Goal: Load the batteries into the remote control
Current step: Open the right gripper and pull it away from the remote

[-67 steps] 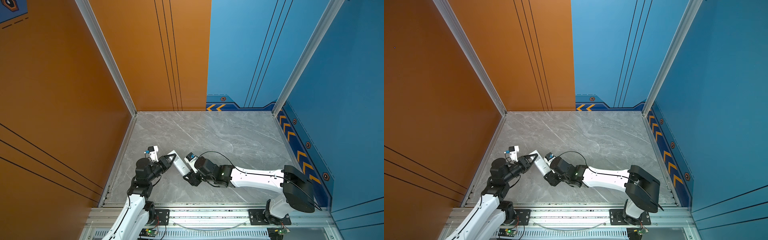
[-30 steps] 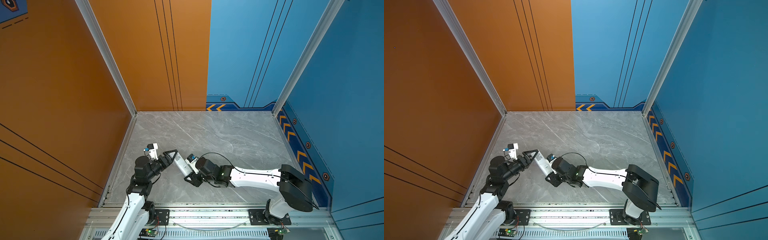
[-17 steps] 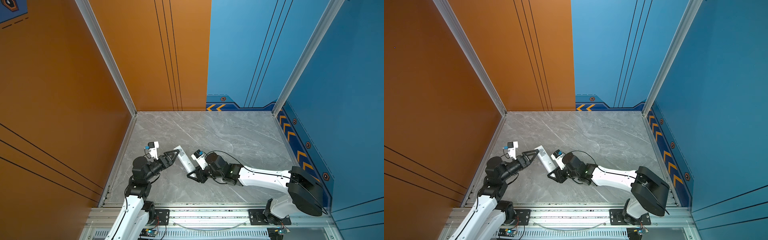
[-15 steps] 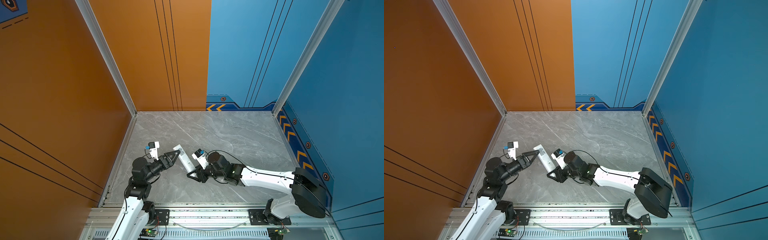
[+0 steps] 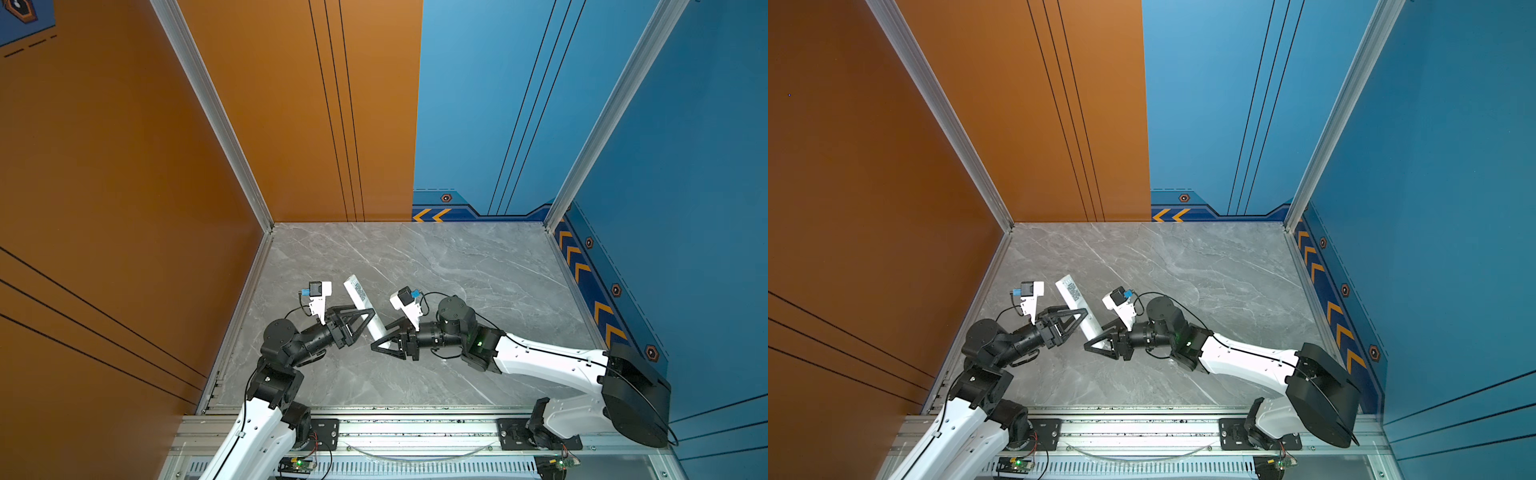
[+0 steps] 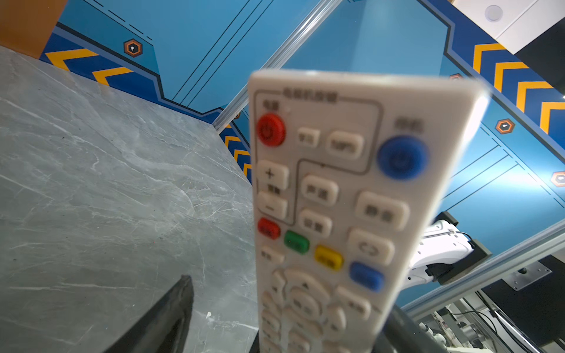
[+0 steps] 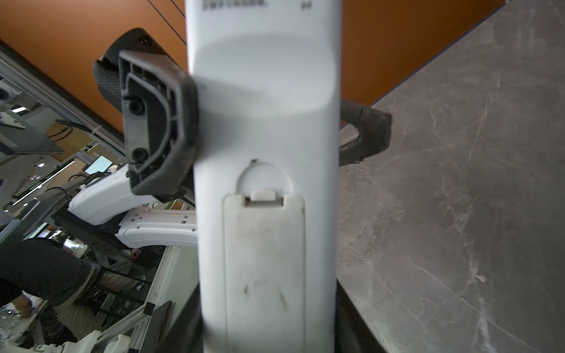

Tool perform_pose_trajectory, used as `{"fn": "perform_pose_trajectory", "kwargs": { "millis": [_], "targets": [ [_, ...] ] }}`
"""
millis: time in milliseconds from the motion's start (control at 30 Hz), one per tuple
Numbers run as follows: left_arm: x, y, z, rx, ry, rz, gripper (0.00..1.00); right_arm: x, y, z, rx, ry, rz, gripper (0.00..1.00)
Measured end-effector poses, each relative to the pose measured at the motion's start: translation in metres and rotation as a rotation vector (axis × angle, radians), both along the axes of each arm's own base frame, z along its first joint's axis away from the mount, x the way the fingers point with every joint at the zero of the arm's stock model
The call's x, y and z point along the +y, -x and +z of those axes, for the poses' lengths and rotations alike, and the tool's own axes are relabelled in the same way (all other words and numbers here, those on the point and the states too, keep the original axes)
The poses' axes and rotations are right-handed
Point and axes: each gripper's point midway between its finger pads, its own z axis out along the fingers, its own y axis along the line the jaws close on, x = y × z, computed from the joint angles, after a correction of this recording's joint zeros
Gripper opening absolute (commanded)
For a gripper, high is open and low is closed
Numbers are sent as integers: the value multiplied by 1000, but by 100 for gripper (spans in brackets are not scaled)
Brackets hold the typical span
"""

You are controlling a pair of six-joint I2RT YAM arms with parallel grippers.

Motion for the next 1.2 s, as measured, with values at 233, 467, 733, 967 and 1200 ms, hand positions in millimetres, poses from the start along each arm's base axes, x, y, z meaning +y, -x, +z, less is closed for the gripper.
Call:
{"fn": "perform_pose_trajectory", "kwargs": {
  "millis": [233, 467, 733, 967, 1200],
  "targets": [
    [-8, 13, 15, -70, 9, -46, 60, 1, 8, 12, 18, -57, 43, 9],
    [-12, 15, 20, -80, 13, -62, 44, 1, 8, 15, 23, -71, 47, 9],
    [-12, 13, 20, -76, 15, -55, 18, 2, 6, 15, 20, -75, 44, 19],
    [-12, 10, 17, -69, 4, -48, 3, 2, 4, 10, 4, -55, 29, 62],
    [-6, -4, 0, -18, -89, 38, 0, 3, 9, -7, -81, 90, -18, 90]
  ]
}}
